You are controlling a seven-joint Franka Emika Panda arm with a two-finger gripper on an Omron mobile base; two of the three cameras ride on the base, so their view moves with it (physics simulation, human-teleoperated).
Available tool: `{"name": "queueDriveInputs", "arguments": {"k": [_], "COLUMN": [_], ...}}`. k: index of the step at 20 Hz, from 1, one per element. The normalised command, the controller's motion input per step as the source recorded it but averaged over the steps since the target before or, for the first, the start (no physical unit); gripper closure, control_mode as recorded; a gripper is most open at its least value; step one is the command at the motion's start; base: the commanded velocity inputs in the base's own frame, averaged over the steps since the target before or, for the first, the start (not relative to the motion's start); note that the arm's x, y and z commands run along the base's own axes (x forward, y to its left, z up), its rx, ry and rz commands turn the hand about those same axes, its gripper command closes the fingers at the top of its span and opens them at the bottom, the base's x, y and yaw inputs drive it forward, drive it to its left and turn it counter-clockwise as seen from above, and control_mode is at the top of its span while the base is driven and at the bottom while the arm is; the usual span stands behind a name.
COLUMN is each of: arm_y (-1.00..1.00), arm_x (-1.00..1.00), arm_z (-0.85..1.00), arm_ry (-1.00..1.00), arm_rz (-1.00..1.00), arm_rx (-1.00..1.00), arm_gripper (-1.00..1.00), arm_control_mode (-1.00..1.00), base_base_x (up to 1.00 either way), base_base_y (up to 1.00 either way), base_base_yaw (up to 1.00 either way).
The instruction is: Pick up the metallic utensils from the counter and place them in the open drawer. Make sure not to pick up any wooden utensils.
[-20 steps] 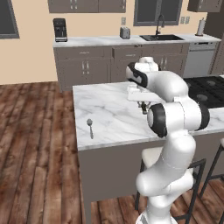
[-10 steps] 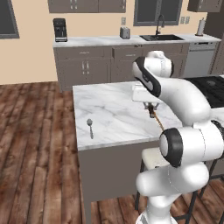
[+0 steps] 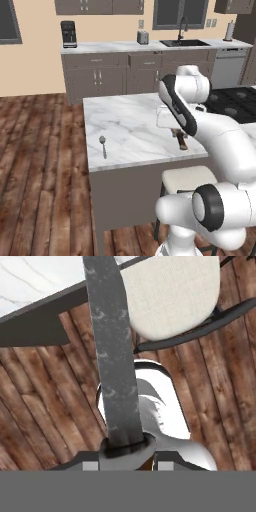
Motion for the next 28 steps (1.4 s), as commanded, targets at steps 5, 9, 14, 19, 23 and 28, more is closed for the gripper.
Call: {"name": "queueDriveInputs", "arguments": {"k": [5, 9, 14, 19, 23, 28], "arm_y": [0.0, 0.0, 0.0, 0.0, 0.13, 0.0], "arm_x": [-0.19, 0.0, 0.0, 0.0, 0.0, 0.0], "arm_z": [-0.03, 0.0, 0.0, 0.0, 0.0, 0.0], "arm_ry": [0.0, 0.0, 0.0, -0.01, -0.03, 0.0], "arm_rz": [0.02, 0.0, 0.0, 0.0, 0.0, 0.0], "arm_rx": [0.0, 0.0, 0.0, 0.0, 0.0, 0.0], "arm_gripper": [1.0, 1.0, 1.0, 1.0, 1.0, 1.0], "arm_control_mode": [-1.0, -1.0, -1.0, -1.0, -1.0, 1.0], "base_base_x": [0.0, 0.0, 0.0, 0.0, 0.0, -0.03], "base_base_y": [0.0, 0.0, 0.0, 0.0, 0.0, 0.86], "base_base_yaw": [0.0, 0.0, 0.0, 0.0, 0.0, -0.06]}}
